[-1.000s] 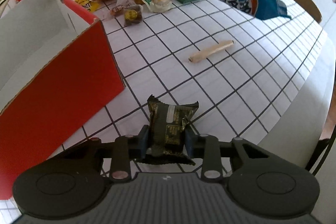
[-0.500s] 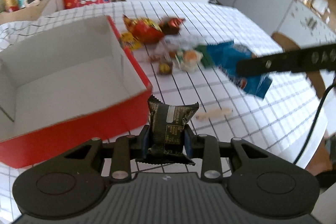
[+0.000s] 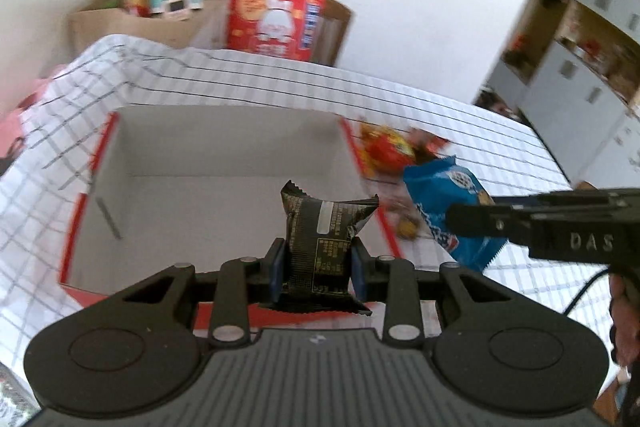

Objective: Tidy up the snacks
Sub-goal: 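Carry the black packet in the left tool while the right tool carries the cookie packet into the box, then open both tools to drop the black and blue packets into the box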

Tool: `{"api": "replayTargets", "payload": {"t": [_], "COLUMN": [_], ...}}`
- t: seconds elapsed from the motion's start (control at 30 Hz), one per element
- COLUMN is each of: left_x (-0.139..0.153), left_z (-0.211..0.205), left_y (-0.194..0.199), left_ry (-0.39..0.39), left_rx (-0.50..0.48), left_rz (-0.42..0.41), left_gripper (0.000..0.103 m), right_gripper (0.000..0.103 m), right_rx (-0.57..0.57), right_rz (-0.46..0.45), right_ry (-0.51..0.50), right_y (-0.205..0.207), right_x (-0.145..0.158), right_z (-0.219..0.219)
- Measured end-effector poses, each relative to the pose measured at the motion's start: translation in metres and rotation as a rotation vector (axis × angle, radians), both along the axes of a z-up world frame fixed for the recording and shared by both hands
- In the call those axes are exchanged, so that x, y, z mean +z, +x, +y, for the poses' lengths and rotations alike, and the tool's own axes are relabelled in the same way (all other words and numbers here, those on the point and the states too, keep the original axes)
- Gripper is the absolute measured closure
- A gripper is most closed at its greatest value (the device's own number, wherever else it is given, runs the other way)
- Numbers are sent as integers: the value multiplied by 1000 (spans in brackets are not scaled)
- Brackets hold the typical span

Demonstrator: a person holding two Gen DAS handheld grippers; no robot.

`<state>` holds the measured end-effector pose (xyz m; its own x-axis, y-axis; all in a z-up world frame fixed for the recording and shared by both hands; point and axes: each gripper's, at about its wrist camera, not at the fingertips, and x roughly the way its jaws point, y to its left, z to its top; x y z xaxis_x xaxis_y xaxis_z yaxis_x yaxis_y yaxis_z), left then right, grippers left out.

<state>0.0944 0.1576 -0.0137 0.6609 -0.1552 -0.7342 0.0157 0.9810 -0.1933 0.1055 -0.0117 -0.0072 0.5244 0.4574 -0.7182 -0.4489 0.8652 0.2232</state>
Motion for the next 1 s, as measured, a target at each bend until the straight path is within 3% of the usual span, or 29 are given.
{"api": "replayTargets", "payload": {"t": [0.4,0.7,1.0], "left_x": [-29,-59,-77], "left_z": [58,63,52], "left_y": [44,70,78], "left_ry": [35,96,150], "left_rx": [185,189,149], "left_rz": [118,223,298], "left_gripper": [71,71,71], "right_gripper": [70,70,69], "right_rx": [126,184,199], "right_rz": [14,74,92], "right_ry": [-111,-220,-276], "right_y": [45,62,62], "right_x": [-42,-85,-98], "right_z": [81,110,120]}}
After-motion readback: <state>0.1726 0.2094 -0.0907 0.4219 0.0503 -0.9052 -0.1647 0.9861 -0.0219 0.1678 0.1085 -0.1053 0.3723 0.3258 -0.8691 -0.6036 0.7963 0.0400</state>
